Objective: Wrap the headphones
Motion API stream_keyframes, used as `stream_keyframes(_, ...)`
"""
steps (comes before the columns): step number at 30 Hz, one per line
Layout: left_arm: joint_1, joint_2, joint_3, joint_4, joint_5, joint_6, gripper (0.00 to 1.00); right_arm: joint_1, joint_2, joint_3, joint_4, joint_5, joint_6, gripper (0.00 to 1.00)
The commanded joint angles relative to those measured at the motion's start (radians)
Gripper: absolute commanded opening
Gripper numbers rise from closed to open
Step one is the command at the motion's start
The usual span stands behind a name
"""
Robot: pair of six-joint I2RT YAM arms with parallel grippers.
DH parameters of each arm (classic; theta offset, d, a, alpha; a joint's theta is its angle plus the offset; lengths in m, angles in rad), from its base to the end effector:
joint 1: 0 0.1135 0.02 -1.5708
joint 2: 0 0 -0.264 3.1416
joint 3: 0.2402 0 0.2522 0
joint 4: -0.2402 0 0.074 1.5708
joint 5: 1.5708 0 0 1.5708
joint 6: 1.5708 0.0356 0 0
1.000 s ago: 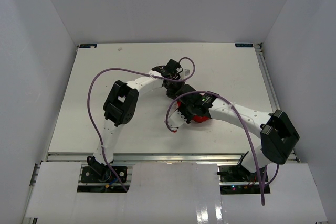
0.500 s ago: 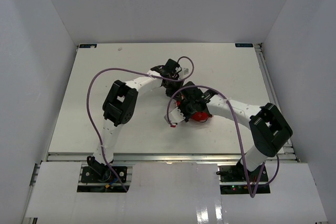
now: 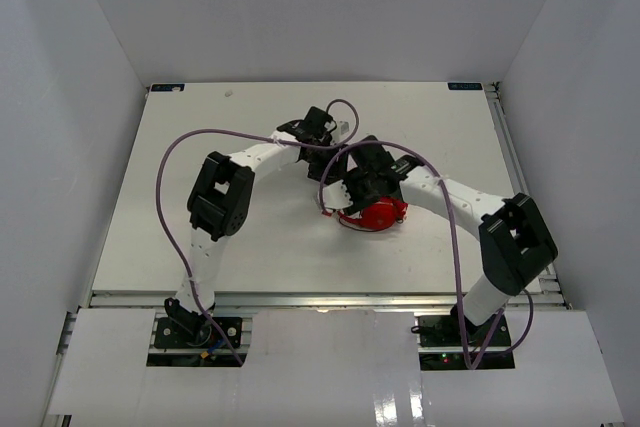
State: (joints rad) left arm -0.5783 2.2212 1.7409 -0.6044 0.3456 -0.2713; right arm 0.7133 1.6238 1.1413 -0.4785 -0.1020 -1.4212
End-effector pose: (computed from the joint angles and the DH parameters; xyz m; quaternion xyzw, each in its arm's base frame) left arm 0.3912 -0.2698 0.1686 0.1871 0.9386 -0.2498 0.1472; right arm 0.2559 0.2262 0.2269 -0.8418 0.4463 -0.0583 0.2981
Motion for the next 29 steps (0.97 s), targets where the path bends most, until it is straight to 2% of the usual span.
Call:
stream_keyframes(1, 0.022, -0.143, 0.008, 0.016, -0.028, 0.007, 0.71, -0.057, -0.102, 0.149, -0.026, -0.104, 0.149, 0.55)
stream_keyframes(3, 0.029, -0.166, 0.012, 0.018, -0.04, 0.011, 0.76, -0.087, -0.13, 0.18, -0.031, -0.15, 0.23, 0.6)
stream_keyframes(4, 0.035, -0.184, 0.012, 0.019, -0.044, 0.014, 0.79, -0.113, -0.15, 0.192, -0.031, -0.191, 0.297, 0.66)
stream_keyframes(5, 0.039, -0.193, 0.01, 0.023, -0.051, 0.02, 0.8, -0.143, -0.165, 0.198, -0.026, -0.227, 0.366, 0.82)
stream_keyframes(6, 0.041, -0.206, 0.006, 0.027, -0.057, 0.026, 0.82, -0.169, -0.176, 0.202, -0.02, -0.256, 0.402, 0.9)
stream_keyframes(8, 0.049, -0.279, -0.024, 0.052, -0.075, 0.04, 0.86, -0.24, -0.191, 0.197, -0.001, -0.298, 0.601, 0.9)
stream_keyframes(10, 0.054, -0.354, -0.099, 0.102, -0.097, 0.062, 0.9, -0.364, -0.205, 0.177, 0.013, -0.384, 0.784, 0.9)
stream_keyframes(13, 0.054, -0.587, -0.297, 0.29, -0.097, 0.073, 0.95, -0.533, -0.266, 0.098, 0.065, -0.476, 1.04, 0.9)
stream_keyframes(15, 0.055, -0.765, -0.513, 0.442, -0.09, 0.055, 0.98, -0.592, -0.32, 0.009, 0.15, -0.434, 1.164, 0.9)
stream_keyframes(18, 0.06, -0.919, -0.805, 0.612, -0.066, -0.005, 0.98, -0.633, -0.434, -0.109, 0.27, -0.241, 1.199, 0.9)
stream_keyframes(21, 0.066, -1.071, -0.985, 0.723, -0.042, -0.059, 0.98, -0.646, -0.562, -0.217, 0.373, -0.099, 1.249, 0.9)
stream_keyframes(24, 0.069, -1.122, -1.047, 0.729, -0.051, -0.078, 0.98, -0.647, -0.64, -0.276, 0.403, -0.037, 1.3, 0.9)
stream_keyframes(29, 0.071, -1.132, -1.026, 0.684, -0.053, -0.075, 0.98, -0.647, -0.682, -0.318, 0.402, -0.006, 1.327, 0.9)
